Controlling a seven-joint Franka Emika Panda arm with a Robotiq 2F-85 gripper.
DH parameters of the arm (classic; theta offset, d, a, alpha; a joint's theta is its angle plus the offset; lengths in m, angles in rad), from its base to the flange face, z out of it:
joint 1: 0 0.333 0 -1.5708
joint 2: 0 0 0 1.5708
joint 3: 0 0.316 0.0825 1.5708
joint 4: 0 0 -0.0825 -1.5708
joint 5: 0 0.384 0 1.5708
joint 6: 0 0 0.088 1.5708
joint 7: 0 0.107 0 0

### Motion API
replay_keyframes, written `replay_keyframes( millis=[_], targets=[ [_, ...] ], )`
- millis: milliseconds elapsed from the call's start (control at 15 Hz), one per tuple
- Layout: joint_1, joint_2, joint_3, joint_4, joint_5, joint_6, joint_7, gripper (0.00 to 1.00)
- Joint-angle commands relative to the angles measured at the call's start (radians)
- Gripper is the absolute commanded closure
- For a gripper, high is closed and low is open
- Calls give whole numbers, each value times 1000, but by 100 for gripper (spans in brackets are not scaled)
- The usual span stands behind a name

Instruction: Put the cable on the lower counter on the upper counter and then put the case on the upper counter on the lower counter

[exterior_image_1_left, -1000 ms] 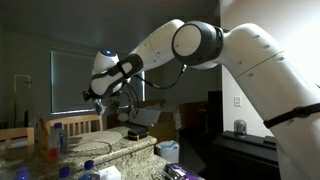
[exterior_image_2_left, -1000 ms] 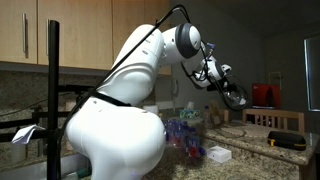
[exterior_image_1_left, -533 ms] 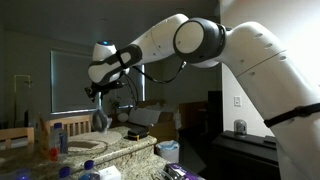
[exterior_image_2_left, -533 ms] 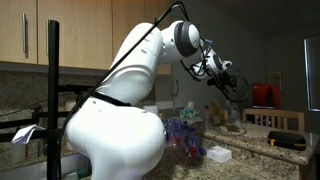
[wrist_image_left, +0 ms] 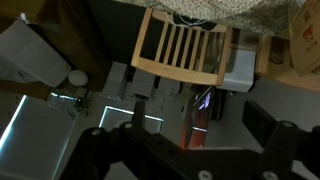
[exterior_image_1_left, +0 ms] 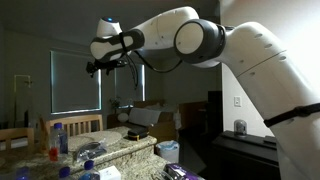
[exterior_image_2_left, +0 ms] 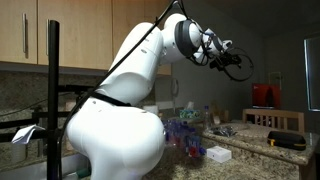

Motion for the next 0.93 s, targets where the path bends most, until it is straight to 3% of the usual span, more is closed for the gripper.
replay_keyframes(
  millis=[0, 267, 467, 867],
  targets=[
    [-49, -48, 94, 1, 140, -85, -193, 0],
    [-99, -110, 161, -142, 317, -125, -293, 0],
    [-105, -181, 165, -295, 365, -213, -282, 0],
    [-89, -249, 143, -396, 379, -531, -206, 0]
  ],
)
